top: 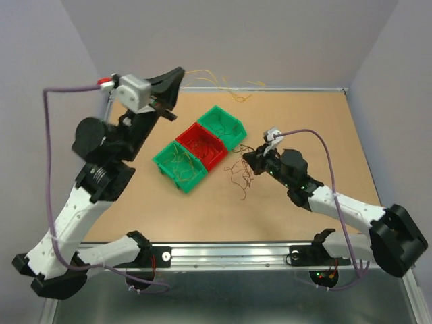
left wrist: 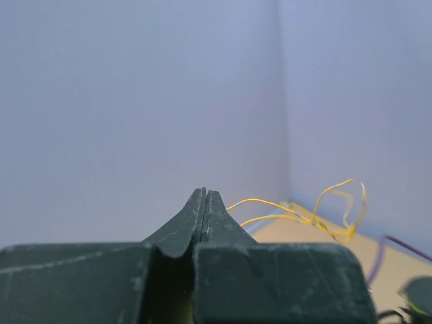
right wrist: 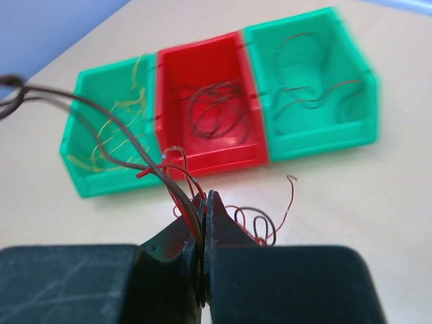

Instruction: Untangle the cables

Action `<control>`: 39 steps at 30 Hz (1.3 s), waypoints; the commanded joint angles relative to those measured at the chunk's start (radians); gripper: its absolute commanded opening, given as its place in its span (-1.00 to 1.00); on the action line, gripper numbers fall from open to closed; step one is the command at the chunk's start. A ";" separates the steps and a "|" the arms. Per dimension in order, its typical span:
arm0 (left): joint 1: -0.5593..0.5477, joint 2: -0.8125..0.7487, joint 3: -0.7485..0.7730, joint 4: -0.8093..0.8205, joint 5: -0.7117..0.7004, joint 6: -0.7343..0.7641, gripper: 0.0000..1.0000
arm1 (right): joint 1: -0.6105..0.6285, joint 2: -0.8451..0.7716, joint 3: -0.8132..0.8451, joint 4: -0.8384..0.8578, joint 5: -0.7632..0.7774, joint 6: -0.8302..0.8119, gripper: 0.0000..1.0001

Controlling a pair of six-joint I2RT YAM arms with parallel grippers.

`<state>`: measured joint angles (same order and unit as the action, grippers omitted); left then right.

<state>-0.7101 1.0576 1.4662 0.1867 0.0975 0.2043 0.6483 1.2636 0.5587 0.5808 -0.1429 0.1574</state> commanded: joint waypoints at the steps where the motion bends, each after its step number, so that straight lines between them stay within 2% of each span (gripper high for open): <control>1: 0.021 -0.131 -0.096 0.148 -0.278 0.041 -1.00 | -0.004 -0.186 -0.022 -0.241 0.377 0.083 -0.99; 3: 0.029 -0.160 -0.170 0.177 -0.347 0.067 -1.00 | -0.006 -0.252 -0.028 -0.367 0.544 0.111 -0.99; 5: 0.037 -0.209 -0.257 0.210 -0.320 0.089 -1.00 | -0.007 -0.356 -0.045 -0.430 0.621 0.149 -0.99; 8: 0.040 -0.295 -0.386 0.238 -0.173 0.116 -1.00 | -0.007 -0.493 -0.074 -0.498 0.597 0.165 -0.97; 10: 0.041 -0.301 -0.423 0.215 -0.125 0.135 -1.00 | -0.007 -0.556 -0.088 -0.507 0.576 0.171 -0.89; 11: 0.041 -0.294 -0.437 0.157 -0.111 0.150 -1.00 | -0.007 -0.602 -0.098 -0.510 0.554 0.174 -0.54; 12: 0.041 -0.268 -0.437 0.127 -0.131 0.150 -1.00 | -0.007 -0.621 -0.103 -0.513 0.548 0.174 -0.42; 14: 0.043 -0.246 -0.470 0.093 -0.172 0.178 -1.00 | -0.007 -0.645 -0.106 -0.519 0.537 0.175 0.29; 16: 0.049 -0.242 -0.519 0.111 -0.215 0.211 -1.00 | -0.009 -0.659 -0.105 -0.535 0.534 0.180 0.77; 21: 0.063 -0.281 -0.684 0.157 -0.202 0.247 -1.00 | -0.007 -0.635 -0.092 -0.542 0.511 0.180 0.90; 32: 0.098 -0.314 -0.860 0.142 -0.165 0.353 -1.00 | -0.009 -0.624 -0.088 -0.542 0.480 0.179 0.92; 39: 0.155 -0.283 -0.940 0.206 -0.151 0.372 -1.00 | -0.007 -0.649 -0.089 -0.542 0.421 0.172 0.92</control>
<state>-0.5804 0.7689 0.5381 0.3012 -0.0784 0.5503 0.6426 0.6281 0.4740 0.0223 0.3229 0.3332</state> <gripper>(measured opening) 0.023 0.959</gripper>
